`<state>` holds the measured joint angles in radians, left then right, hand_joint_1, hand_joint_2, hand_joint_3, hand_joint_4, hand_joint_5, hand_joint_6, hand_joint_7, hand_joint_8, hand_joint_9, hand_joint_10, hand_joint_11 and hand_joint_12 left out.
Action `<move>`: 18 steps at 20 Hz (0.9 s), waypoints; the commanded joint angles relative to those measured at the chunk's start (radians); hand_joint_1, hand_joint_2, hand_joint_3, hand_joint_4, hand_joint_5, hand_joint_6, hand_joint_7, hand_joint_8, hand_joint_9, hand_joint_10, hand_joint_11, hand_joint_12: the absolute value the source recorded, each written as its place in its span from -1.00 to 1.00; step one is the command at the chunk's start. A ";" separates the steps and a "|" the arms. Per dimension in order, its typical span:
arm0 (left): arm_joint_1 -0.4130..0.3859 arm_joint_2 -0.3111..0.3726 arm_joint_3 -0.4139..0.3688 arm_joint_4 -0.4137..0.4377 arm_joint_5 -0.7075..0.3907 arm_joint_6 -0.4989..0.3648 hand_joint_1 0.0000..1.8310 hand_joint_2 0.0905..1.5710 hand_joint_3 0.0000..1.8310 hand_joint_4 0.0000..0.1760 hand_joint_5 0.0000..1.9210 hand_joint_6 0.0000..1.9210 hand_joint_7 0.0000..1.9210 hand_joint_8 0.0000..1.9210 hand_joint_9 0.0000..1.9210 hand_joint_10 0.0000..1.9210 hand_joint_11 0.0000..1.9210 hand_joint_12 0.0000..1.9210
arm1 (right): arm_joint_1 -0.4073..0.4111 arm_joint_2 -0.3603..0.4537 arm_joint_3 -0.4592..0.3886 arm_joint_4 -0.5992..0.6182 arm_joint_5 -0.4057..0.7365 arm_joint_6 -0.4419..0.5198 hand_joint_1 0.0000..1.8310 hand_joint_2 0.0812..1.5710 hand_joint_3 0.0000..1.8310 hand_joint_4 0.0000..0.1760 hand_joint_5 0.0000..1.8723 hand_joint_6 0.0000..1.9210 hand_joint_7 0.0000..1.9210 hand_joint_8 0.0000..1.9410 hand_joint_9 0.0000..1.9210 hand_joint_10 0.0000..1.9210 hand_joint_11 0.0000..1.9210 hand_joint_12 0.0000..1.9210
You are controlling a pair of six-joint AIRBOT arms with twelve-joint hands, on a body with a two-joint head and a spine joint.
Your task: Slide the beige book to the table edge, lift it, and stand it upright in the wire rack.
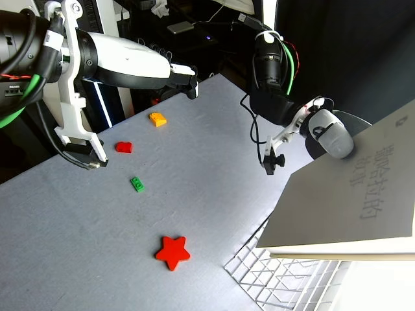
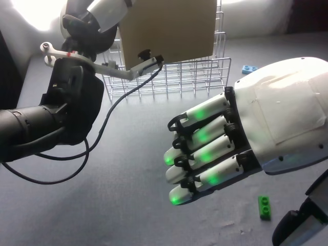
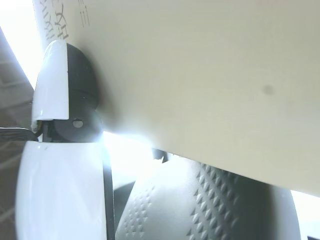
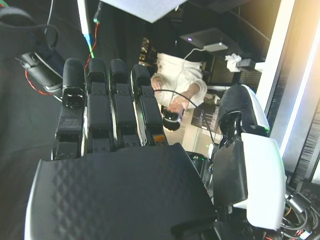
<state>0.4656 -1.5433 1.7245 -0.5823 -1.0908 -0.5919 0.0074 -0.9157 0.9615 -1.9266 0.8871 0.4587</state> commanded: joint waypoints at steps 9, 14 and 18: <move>-0.004 0.003 0.008 0.033 -0.113 -0.051 0.47 0.51 -1.00 -1.00 -0.19 0.23 -0.27 0.46 -0.17 0.51 -0.21 0.47 | 0.008 0.004 -0.002 0.084 0.001 -0.002 -0.90 0.36 -1.00 -1.00 -0.69 -1.00 -0.69 -1.00 -0.68 -1.00 -1.00 -0.09; -0.006 -0.007 0.032 0.074 -0.123 -0.011 0.58 0.50 -0.99 -1.00 -0.18 0.19 -0.34 0.44 -0.24 0.50 -0.25 0.73 | 0.007 0.004 -0.002 0.084 0.003 -0.003 -0.90 0.37 -1.00 -1.00 -0.70 -1.00 -0.71 -1.00 -0.69 -1.00 -1.00 -0.11; -0.011 -0.024 0.053 0.074 -0.154 0.067 0.59 0.49 -1.00 -1.00 -0.16 0.13 -0.26 0.42 -0.21 0.44 -0.26 0.75 | 0.007 0.004 -0.002 0.084 -0.001 -0.003 -0.89 0.37 -1.00 -1.00 -0.70 -1.00 -0.71 -1.00 -0.69 -1.00 -1.00 -0.08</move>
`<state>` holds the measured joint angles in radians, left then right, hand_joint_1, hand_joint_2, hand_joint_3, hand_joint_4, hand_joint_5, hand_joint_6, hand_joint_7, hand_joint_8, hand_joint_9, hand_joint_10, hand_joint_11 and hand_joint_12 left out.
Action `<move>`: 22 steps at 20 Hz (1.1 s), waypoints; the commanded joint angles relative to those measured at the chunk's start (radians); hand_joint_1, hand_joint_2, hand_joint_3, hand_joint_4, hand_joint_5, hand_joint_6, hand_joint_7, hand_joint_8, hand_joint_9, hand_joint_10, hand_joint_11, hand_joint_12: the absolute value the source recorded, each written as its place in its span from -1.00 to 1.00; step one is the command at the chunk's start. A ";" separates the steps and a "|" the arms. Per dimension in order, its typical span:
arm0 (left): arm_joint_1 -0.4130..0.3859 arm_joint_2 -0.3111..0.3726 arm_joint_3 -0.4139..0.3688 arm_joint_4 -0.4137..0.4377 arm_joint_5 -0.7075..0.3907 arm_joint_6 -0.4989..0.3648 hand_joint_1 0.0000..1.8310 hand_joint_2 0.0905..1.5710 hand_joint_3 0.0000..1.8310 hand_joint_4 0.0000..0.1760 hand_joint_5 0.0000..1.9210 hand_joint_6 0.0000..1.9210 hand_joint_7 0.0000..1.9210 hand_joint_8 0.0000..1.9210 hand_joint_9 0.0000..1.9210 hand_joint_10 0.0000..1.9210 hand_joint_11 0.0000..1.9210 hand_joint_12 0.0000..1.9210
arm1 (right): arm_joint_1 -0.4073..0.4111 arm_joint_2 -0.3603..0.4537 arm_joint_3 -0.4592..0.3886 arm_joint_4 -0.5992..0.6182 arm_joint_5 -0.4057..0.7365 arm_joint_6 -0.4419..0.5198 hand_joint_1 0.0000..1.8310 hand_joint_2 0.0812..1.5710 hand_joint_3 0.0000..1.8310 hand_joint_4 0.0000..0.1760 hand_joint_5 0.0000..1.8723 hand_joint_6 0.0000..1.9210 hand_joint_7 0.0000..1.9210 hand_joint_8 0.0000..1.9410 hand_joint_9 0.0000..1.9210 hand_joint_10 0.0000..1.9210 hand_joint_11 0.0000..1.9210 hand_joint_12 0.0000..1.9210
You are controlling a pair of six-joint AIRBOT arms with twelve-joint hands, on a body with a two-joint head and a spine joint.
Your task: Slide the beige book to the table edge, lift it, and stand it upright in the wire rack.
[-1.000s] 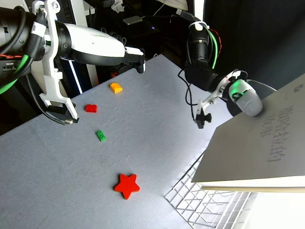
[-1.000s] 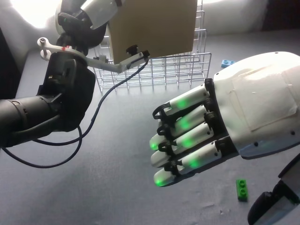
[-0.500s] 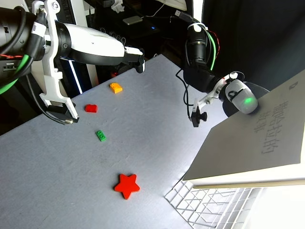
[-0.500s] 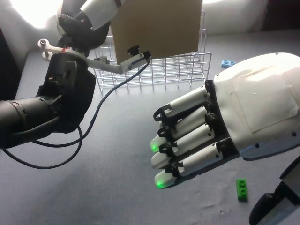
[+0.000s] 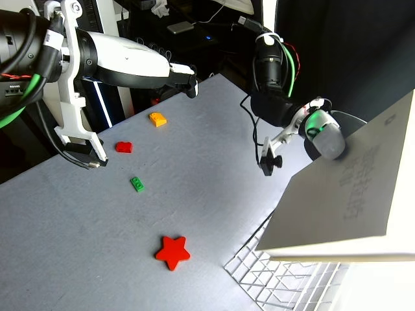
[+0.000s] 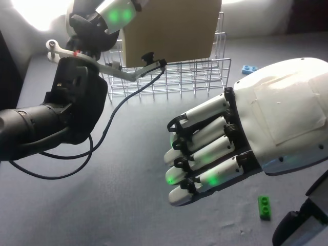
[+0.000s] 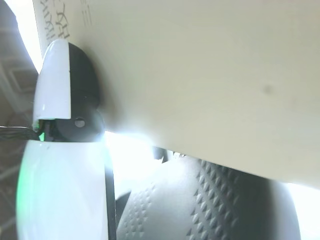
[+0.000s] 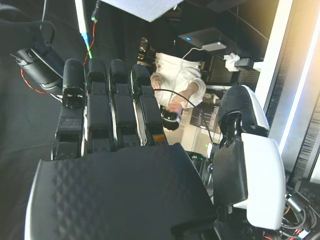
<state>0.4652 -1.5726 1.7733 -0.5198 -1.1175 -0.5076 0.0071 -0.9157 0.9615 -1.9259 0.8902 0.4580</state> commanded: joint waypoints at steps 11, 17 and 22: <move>-0.009 0.013 0.003 0.030 -0.168 0.036 0.48 0.50 -1.00 -1.00 -0.22 0.21 -0.21 0.41 -0.16 0.52 -0.18 0.48 | 0.007 0.004 -0.002 0.083 -0.003 -0.007 -0.85 0.36 -1.00 -1.00 -0.74 -1.00 -0.74 -1.00 -0.72 -1.00 -1.00 -0.12; 0.006 0.018 -0.012 0.074 -0.230 0.060 0.48 0.48 -1.00 -1.00 -0.16 0.15 -0.19 0.39 -0.15 0.48 -0.21 0.45 | 0.007 0.004 -0.002 0.083 0.001 -0.008 -0.97 0.41 -0.99 -1.00 -0.68 -0.99 -0.67 -0.98 -0.67 -0.98 -1.00 -0.13; 0.014 0.016 -0.020 0.089 -0.247 0.105 0.48 0.48 -1.00 -1.00 -0.13 0.11 -0.20 0.41 -0.17 0.50 -0.24 0.49 | 0.007 0.004 -0.002 0.083 0.004 -0.008 -1.00 0.42 -1.00 -1.00 -0.72 -1.00 -0.71 -1.00 -0.70 -1.00 -1.00 -0.19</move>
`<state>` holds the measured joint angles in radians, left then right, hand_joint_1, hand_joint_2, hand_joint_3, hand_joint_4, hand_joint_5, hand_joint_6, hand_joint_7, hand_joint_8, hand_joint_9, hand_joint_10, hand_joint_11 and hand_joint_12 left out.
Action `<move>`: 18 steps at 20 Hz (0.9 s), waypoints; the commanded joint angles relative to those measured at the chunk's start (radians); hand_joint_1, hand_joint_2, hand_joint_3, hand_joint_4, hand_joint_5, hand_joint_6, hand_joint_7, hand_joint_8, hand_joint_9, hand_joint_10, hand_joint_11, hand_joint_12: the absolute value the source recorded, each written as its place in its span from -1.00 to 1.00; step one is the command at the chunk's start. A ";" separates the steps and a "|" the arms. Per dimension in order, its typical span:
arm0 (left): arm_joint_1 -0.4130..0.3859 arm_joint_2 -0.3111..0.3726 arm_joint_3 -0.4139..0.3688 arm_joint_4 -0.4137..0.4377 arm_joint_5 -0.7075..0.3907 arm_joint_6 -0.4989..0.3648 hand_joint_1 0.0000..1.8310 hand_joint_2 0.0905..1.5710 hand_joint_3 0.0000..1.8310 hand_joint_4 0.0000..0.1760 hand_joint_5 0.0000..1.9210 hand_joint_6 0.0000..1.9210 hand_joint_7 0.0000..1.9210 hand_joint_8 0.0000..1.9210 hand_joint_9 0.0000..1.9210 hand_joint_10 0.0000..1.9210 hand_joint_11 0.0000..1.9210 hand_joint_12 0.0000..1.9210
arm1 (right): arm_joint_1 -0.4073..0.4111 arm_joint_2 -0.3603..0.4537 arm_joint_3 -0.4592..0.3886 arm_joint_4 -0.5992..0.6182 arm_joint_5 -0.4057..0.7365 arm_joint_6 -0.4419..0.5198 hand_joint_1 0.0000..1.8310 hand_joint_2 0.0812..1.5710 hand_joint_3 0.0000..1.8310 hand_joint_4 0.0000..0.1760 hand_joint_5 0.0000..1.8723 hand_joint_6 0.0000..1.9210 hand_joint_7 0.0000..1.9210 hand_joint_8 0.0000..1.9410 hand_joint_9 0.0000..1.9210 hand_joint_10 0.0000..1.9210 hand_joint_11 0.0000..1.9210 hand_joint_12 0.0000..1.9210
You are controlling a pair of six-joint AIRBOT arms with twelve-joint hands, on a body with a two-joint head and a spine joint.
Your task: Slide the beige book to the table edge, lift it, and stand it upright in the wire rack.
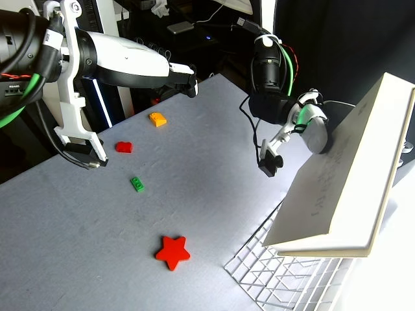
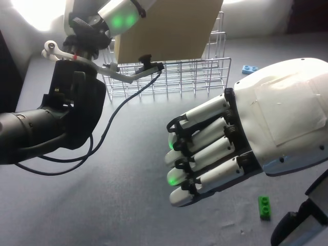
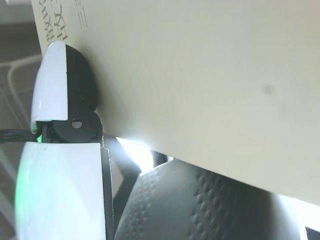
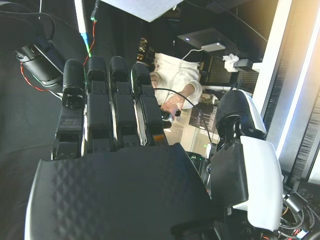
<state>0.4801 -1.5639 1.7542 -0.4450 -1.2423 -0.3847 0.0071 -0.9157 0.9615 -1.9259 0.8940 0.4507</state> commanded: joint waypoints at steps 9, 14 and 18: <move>0.007 -0.018 0.002 0.009 -0.191 -0.027 0.48 0.48 -1.00 -1.00 -0.14 0.11 -0.20 0.41 -0.16 0.50 -0.20 0.46 | 0.007 0.004 -0.002 0.083 0.002 0.000 -0.92 0.38 -1.00 -1.00 -0.72 -1.00 -0.70 -1.00 -0.69 -1.00 -1.00 -0.18; 0.013 -0.031 0.009 0.009 -0.206 -0.030 0.48 0.49 -1.00 -1.00 -0.14 0.12 -0.21 0.42 -0.17 0.51 -0.20 0.42 | 0.007 0.004 -0.002 0.083 0.003 0.000 -0.88 0.37 -1.00 -1.00 -0.73 -0.99 -0.71 -0.99 -0.69 -0.99 -1.00 -0.05; 0.018 -0.041 0.014 0.011 -0.207 -0.033 0.47 0.51 -1.00 -1.00 -0.18 0.18 -0.25 0.49 -0.21 0.55 -0.24 0.49 | 0.007 0.004 -0.002 0.083 0.003 0.000 -0.93 0.39 -1.00 -1.00 -0.76 -1.00 -0.76 -1.00 -0.74 -1.00 -1.00 -0.14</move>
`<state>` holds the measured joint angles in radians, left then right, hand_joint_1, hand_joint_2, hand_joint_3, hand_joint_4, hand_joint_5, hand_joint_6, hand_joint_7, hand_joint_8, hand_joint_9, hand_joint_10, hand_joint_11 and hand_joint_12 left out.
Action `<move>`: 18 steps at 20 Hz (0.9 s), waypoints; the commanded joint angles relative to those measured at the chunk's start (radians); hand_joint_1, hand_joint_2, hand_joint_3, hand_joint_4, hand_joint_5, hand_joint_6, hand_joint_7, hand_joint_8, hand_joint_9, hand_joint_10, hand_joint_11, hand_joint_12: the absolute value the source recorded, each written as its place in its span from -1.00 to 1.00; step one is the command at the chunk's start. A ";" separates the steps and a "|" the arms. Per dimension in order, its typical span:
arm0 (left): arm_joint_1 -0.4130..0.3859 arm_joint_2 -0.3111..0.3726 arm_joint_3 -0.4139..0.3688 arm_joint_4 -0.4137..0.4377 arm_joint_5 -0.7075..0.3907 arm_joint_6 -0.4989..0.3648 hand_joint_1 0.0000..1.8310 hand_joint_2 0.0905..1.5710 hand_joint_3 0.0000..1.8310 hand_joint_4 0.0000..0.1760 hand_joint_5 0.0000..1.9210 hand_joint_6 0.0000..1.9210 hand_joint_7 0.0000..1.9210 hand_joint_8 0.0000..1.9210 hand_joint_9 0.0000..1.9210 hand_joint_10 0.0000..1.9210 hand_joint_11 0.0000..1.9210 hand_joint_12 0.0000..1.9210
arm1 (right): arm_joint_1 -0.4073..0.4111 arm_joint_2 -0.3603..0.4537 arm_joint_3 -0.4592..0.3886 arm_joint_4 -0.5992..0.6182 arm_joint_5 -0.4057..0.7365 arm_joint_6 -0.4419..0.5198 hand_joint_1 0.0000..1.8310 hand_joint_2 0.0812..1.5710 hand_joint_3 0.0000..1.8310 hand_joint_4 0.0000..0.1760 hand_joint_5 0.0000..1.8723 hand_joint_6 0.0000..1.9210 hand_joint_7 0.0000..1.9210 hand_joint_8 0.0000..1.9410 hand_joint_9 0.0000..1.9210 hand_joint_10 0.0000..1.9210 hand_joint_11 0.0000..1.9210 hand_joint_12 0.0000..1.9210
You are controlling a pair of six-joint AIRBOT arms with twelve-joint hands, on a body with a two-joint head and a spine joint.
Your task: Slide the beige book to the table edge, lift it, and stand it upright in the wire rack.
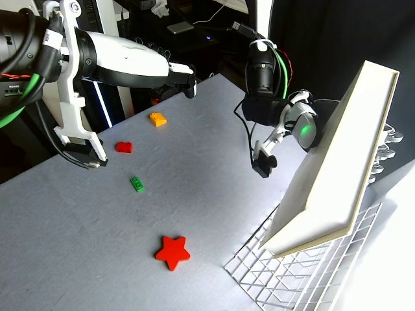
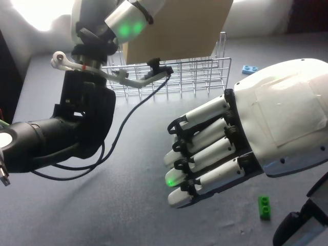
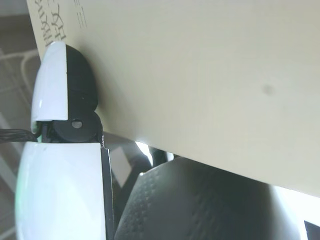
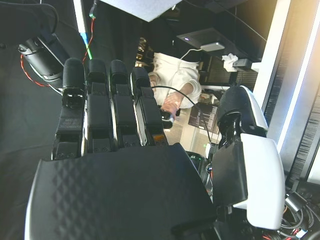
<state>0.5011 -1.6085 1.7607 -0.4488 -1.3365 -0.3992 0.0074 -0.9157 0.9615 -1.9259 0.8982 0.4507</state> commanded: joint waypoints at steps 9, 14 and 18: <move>0.007 -0.023 0.022 0.029 -0.115 0.001 0.48 0.50 -1.00 -1.00 -0.18 0.18 -0.21 0.43 -0.18 0.52 -0.21 0.49 | 0.006 0.004 -0.002 0.084 -0.001 0.000 -0.85 0.38 -1.00 -1.00 -0.73 -1.00 -0.73 -1.00 -0.72 -0.99 -1.00 -0.17; -0.006 -0.031 0.037 0.054 -0.111 0.017 0.47 0.51 -1.00 -1.00 -0.21 0.22 -0.23 0.46 -0.19 0.54 -0.21 0.52 | 0.005 0.004 -0.002 0.084 0.003 -0.004 -0.86 0.38 -1.00 -1.00 -0.73 -1.00 -0.71 -1.00 -0.69 -1.00 -1.00 -0.13; -0.016 -0.036 0.057 0.071 -0.074 0.017 0.48 0.50 -1.00 -1.00 -0.19 0.19 -0.21 0.41 -0.16 0.51 -0.18 0.46 | 0.005 0.003 -0.003 0.084 0.006 -0.004 -0.85 0.39 -1.00 -1.00 -0.74 -1.00 -0.72 -1.00 -0.70 -1.00 -1.00 -0.16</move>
<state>0.4911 -1.6459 1.8122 -0.3824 -1.3231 -0.3710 0.0071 -0.9157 0.9615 -1.9259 0.9054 0.4480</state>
